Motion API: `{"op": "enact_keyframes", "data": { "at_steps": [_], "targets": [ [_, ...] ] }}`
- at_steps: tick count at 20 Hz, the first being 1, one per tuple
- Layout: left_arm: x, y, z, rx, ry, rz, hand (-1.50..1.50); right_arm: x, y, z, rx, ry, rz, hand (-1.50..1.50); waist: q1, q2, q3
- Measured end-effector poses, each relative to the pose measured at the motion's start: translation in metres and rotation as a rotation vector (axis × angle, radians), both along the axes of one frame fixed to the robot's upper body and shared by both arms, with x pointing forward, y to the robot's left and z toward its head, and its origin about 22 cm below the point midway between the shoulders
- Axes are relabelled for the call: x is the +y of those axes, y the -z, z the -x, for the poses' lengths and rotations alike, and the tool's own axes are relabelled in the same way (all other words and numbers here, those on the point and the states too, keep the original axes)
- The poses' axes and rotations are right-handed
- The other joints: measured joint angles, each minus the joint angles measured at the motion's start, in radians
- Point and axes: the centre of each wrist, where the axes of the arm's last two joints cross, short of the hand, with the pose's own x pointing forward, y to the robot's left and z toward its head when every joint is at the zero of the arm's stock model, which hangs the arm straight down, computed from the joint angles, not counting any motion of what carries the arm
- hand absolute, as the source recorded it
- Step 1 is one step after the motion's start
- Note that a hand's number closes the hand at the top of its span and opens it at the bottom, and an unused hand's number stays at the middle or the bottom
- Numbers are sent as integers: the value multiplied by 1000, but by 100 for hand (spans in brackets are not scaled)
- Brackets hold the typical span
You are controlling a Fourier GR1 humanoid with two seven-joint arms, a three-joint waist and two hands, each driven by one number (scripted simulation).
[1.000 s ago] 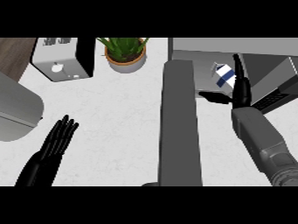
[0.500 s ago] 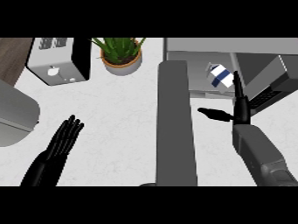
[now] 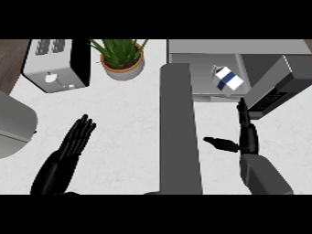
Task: Pick up the milk, place it into the microwave and close the microwave
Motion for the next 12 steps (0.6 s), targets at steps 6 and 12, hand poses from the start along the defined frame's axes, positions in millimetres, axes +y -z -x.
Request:
{"op": "enact_keyframes", "data": {
  "at_steps": [6,12],
  "targets": [
    [-9,4,0,43,80,20,150,-3,17,30,-19,-47,-160,-150,-20,-7,-1],
    [-16,11,3,60,139,-74,150,-16,21,56,-73,-67,-227,-150,-27,-10,-2]
  ]
}}
